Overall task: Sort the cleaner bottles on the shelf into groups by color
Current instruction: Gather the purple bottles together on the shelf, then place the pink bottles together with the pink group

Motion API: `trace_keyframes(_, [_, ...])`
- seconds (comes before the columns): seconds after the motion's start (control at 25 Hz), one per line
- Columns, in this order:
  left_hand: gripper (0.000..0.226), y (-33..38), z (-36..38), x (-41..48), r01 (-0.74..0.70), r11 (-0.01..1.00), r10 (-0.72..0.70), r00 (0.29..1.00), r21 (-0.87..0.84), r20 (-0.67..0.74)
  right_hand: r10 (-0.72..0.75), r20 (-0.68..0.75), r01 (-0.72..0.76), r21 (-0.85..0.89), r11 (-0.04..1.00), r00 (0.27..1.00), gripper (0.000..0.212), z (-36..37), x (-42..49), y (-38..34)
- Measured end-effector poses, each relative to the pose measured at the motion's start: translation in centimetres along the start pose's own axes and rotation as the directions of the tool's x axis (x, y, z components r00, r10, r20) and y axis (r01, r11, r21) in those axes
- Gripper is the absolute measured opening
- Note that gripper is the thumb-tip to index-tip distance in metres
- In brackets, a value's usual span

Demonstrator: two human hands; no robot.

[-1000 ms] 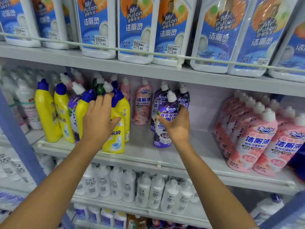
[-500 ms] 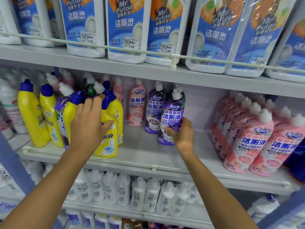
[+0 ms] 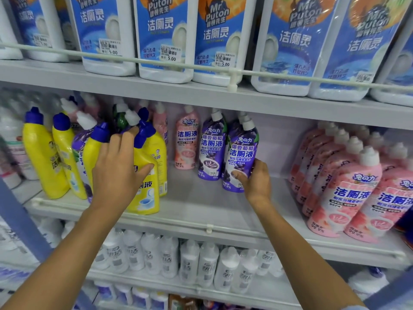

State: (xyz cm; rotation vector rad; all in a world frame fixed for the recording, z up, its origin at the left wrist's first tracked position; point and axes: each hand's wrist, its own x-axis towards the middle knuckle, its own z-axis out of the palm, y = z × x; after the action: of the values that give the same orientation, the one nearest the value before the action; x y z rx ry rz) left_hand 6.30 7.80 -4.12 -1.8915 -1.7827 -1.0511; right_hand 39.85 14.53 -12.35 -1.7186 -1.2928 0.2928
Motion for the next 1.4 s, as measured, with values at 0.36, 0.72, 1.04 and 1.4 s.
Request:
trace_keyframes(0.36, [0.095,0.4,-0.2,-1.3,-0.047,0.999,0.047,0.998,-0.013,0.038,0.107,0.123,-0.071,-0.266,0.961,0.987,0.052,-2.2,-0.4,-2.6])
trace_keyframes(0.72, [0.088,-0.1,-2.0,-4.0,-0.135,0.991,0.135,0.968,-0.014,0.21,-0.225,0.428,0.359,-0.263,0.895,0.875,0.047,-3.4,-6.6,-4.0])
trace_keyframes(1.04, [0.085,5.2,-3.3,-5.7,-0.394,0.919,0.33,0.806,0.029,0.492,-0.382,0.613,0.641,-0.278,0.715,0.692,0.074,-5.2,-8.6,-6.1])
trace_keyframes(1.4, [0.096,6.5,-3.1,2.2,-0.426,0.887,0.316,0.841,0.178,0.439,-0.522,0.593,0.728,-0.17,0.664,0.614,0.065,-4.2,-3.5,-12.9])
